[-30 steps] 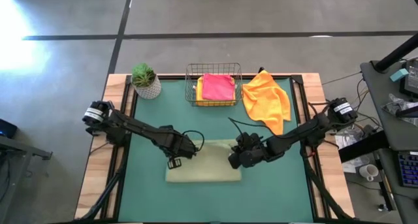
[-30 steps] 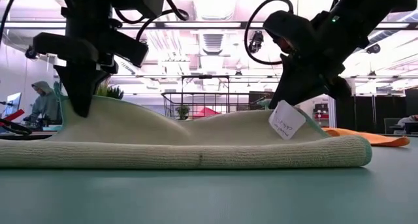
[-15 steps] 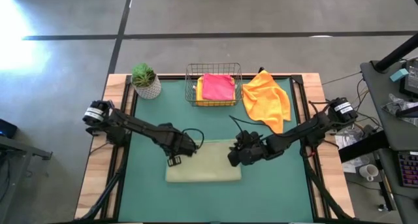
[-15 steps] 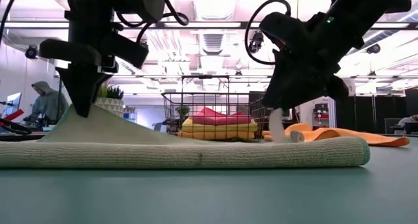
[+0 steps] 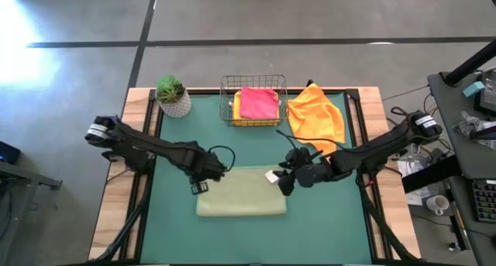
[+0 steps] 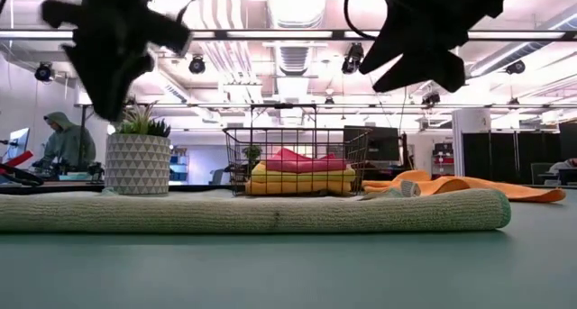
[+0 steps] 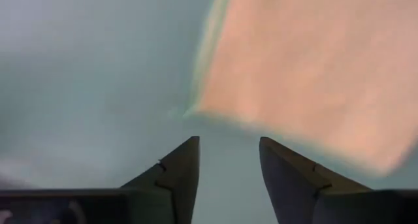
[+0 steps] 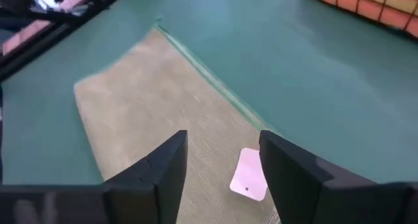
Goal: Fold microfiber towels
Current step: Fold the green microfiber cloth
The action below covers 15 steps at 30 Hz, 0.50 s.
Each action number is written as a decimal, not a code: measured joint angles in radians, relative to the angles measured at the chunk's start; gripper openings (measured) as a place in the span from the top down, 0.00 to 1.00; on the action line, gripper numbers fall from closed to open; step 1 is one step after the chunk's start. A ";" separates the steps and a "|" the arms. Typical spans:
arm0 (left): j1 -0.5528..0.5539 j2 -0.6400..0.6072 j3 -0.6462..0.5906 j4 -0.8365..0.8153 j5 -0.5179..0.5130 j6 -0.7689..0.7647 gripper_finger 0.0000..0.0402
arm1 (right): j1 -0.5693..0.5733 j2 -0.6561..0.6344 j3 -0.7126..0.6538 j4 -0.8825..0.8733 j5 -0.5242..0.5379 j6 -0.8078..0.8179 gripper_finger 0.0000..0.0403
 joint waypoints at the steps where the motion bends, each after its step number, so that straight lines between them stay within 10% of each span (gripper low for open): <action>1: -0.016 -0.020 -0.014 0.064 0.000 -0.024 0.65 | -0.004 0.000 0.000 -0.001 -0.010 -0.012 0.57; 15: -0.169 -0.057 -0.185 0.466 -0.002 -0.105 0.98 | -0.023 0.116 0.000 0.005 -0.134 -0.104 0.96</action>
